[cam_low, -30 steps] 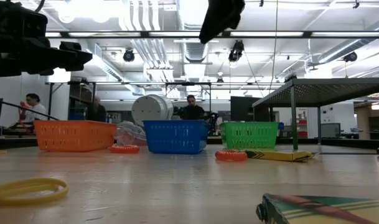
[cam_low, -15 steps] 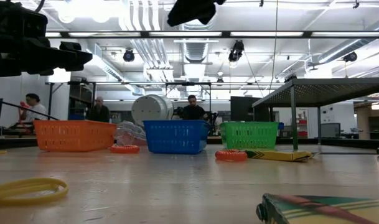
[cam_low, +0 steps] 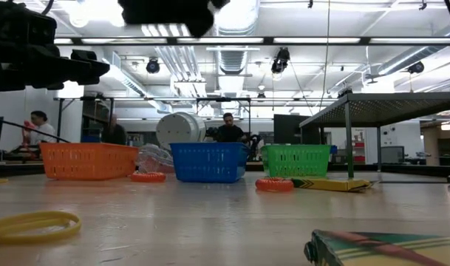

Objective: Pick & Place Office Desk Supplies
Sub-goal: Put the yellow rubber band into the green bin

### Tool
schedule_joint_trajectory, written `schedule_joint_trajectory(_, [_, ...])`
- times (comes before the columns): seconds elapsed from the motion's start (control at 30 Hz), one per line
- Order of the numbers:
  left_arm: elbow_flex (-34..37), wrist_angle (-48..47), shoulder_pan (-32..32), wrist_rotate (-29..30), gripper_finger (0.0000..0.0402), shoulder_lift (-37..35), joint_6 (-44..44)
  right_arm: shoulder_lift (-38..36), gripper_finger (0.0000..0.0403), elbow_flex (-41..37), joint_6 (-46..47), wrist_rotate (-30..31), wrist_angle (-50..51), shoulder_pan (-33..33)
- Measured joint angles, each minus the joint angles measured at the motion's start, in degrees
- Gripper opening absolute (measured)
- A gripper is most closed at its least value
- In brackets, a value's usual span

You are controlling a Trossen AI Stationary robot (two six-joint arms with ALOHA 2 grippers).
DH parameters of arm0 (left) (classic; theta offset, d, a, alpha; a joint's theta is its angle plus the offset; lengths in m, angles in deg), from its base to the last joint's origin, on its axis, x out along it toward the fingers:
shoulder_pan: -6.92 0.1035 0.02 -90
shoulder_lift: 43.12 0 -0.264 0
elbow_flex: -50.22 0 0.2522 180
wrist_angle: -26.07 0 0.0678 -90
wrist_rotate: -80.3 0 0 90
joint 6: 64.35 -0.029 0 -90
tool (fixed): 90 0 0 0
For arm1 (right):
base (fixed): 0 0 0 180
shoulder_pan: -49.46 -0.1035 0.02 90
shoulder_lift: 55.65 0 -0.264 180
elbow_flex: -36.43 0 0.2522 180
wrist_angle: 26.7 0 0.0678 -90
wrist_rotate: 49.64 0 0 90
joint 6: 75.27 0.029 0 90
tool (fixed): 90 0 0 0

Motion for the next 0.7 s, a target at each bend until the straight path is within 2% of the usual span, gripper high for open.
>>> schedule_joint_trajectory(0.2, [0.0, -0.3, 0.0, 0.0, 0.0210, 0.4, 0.0, 6.5, 0.0117, 0.0, 1.3, -0.5, -1.5, -0.7])
schedule_joint_trajectory(0.4, [0.0, -0.3, 0.0, 0.0, 0.0210, 0.6, 0.0, 7.7, 0.0114, 0.8, -1.8, -8.1, -2.8, -0.8])
schedule_joint_trajectory(0.57, [0.0, -0.3, 0.0, 0.0, 0.0210, 0.8, 0.0, 7.6, 0.0106, 0.9, -10.7, -16.1, -4.4, -1.3])
schedule_joint_trajectory(0.7, [0.0, -0.3, 0.0, 0.0, 0.0210, 0.8, 0.0, 7.6, 0.0100, 0.9, -15.7, -16.0, -5.5, -1.6])
